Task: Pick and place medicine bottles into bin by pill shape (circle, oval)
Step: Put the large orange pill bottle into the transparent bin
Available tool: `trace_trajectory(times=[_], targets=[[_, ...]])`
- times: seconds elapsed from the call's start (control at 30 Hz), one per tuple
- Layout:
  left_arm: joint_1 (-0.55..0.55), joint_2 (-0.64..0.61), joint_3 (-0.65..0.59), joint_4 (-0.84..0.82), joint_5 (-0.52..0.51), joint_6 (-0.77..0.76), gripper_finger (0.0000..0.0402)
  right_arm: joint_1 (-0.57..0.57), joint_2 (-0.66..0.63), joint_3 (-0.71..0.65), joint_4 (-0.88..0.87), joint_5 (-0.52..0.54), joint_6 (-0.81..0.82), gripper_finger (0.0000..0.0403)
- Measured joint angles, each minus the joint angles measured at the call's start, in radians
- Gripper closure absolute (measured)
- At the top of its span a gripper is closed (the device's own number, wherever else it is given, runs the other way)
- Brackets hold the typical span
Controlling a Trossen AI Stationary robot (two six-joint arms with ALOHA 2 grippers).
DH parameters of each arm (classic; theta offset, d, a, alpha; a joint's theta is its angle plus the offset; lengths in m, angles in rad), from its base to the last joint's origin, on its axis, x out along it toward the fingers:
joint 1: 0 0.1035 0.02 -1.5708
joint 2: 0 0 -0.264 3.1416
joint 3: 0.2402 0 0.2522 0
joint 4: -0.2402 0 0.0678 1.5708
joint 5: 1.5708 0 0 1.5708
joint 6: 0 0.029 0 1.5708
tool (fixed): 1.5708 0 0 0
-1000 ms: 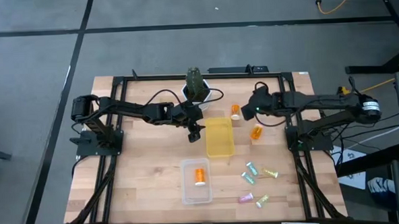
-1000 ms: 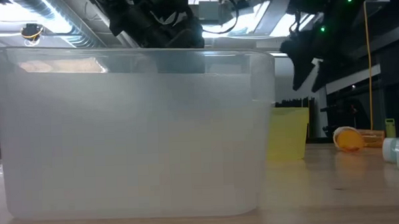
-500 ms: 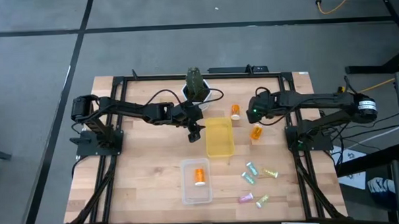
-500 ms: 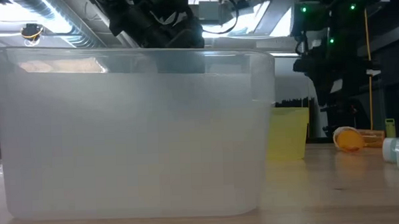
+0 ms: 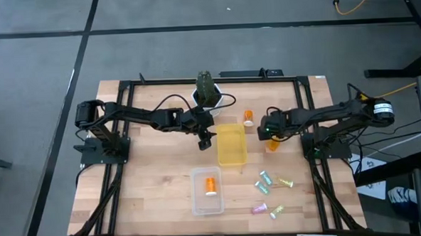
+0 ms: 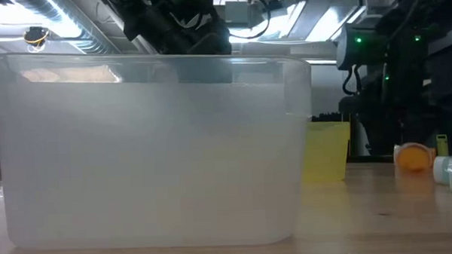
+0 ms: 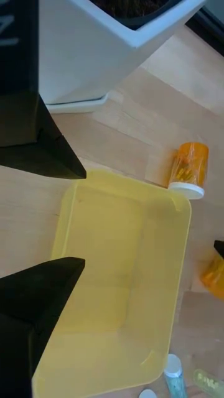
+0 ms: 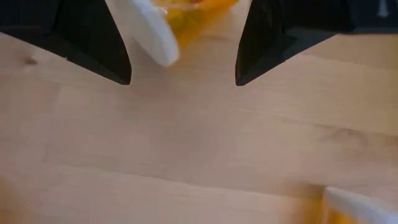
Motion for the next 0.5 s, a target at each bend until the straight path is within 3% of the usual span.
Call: trace_trajectory(times=[0.27,0.5], targets=[[0.000,0.000,0.000,0.000,0.000,0.000,0.0190,-0.011,0.000,0.034,-0.037,0.072,-0.079,0.0112],[0.000,0.000,0.000,0.000,0.000,0.000,0.0190,-0.015,0.000,0.148,-0.180,0.080,-0.103,0.0112]])
